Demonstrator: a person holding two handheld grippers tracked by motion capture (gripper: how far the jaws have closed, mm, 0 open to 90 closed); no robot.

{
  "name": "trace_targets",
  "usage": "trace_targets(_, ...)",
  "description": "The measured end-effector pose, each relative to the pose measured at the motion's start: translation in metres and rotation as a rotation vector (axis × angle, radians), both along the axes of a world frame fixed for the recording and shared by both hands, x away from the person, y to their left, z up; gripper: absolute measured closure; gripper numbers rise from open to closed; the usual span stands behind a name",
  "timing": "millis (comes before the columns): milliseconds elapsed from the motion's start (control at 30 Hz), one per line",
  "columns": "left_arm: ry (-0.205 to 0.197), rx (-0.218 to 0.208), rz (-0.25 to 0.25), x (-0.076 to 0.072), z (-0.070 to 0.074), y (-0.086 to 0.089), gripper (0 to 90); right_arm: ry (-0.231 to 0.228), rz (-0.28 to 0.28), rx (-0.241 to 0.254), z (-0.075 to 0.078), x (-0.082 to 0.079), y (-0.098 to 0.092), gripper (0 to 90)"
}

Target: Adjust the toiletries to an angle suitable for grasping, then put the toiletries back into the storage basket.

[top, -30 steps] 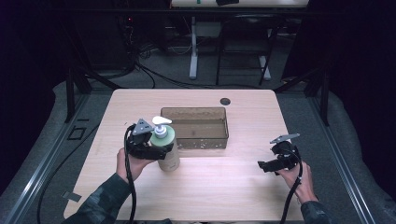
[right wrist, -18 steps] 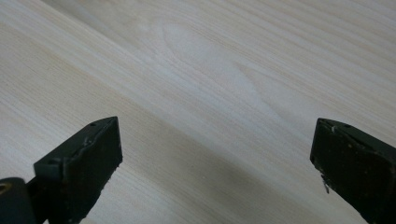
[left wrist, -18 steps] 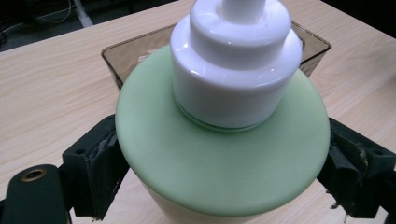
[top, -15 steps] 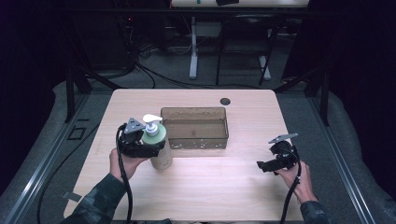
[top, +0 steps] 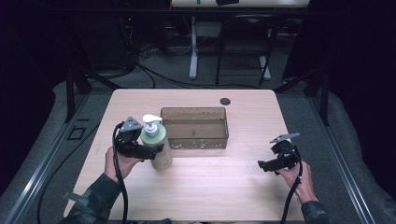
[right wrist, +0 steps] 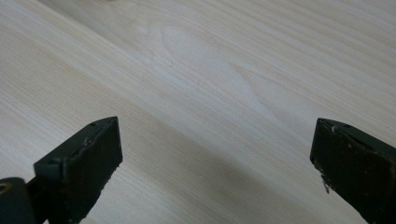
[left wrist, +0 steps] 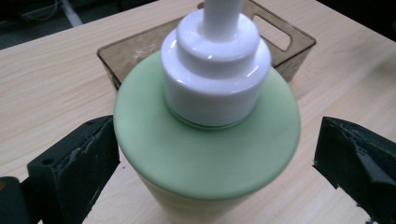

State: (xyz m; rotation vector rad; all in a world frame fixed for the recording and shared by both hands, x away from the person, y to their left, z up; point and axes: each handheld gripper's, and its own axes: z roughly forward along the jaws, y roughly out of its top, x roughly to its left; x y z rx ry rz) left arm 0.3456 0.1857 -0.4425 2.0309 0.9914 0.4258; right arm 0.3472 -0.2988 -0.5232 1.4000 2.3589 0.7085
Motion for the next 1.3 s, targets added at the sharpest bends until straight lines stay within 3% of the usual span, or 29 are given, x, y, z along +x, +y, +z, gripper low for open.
trace_targets(567, 0.058, 0.035, -0.126, 0.009, 0.025, 0.021, 0.0, -0.004, 0.004, -0.014, 0.003, 0.002, -0.004, 2.1)
trace_targets(700, 0.037, 0.025, -0.135, 0.011, 0.029, 0.025, 0.1, -0.003, 0.006, -0.02, 0.003, 0.003, -0.004, 2.2)
trace_targets(867, 0.048, 0.028, -0.164, 0.016, 0.032, 0.028, 0.1, 0.001, 0.012, -0.025, 0.001, 0.002, -0.004, 2.3)
trace_targets(1300, 0.092, 0.125, -0.262, 0.028, 0.059, 0.02, 0.0, 0.004, 0.024, -0.027, 0.001, 0.004, -0.004, 2.8)
